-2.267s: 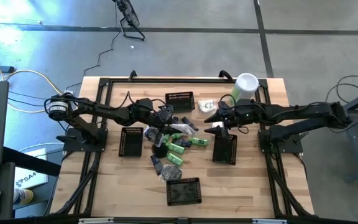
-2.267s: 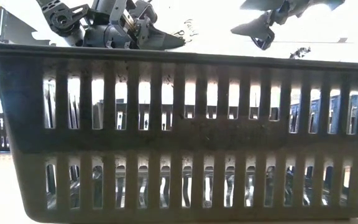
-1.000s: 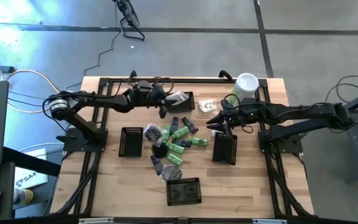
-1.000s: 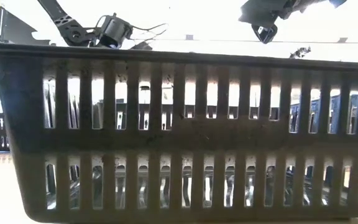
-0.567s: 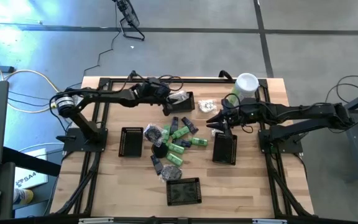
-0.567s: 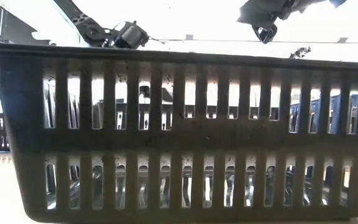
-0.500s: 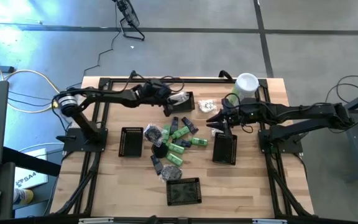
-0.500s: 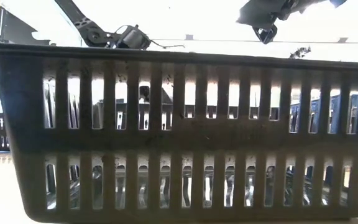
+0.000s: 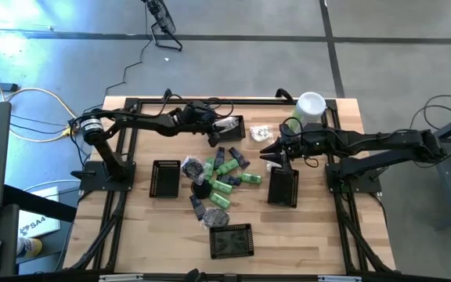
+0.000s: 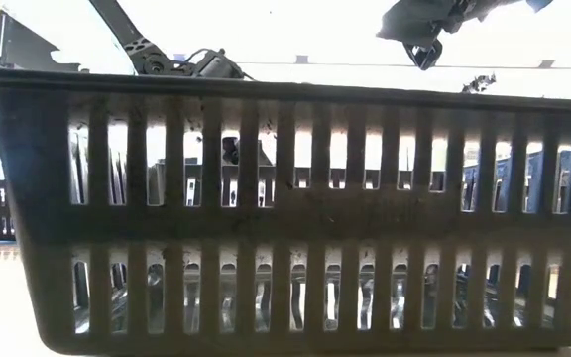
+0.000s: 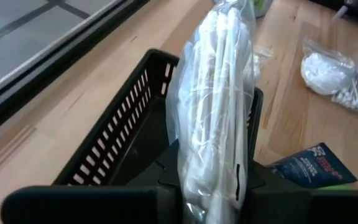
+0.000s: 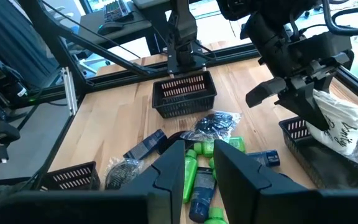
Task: Pick & Place Travel size toiletries
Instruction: Put the left pack of cotton buds into the top middle black bin, then put the green bottle into the middle right black bin
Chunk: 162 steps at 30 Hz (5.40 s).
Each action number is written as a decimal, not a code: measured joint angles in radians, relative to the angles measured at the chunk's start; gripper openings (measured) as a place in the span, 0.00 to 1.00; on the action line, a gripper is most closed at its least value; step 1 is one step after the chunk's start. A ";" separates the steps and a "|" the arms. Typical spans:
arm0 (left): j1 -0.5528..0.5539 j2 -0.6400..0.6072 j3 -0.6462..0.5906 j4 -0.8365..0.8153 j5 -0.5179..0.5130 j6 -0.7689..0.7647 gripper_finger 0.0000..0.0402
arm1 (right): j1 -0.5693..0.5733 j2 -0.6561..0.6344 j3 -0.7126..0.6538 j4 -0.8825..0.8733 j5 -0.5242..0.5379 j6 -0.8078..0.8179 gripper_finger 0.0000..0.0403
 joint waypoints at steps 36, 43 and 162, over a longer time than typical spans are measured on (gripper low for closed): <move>0.000 0.000 0.000 0.076 0.120 -0.108 0.04 | 0.000 0.000 0.000 0.000 -0.004 0.005 0.19; 0.000 -0.030 -0.001 0.083 0.121 -0.084 0.01 | 0.000 0.000 0.000 0.000 -0.004 0.005 0.19; -0.386 -1.076 -0.580 -0.038 -0.069 0.123 0.00 | 0.000 0.214 0.000 0.070 0.128 0.010 0.61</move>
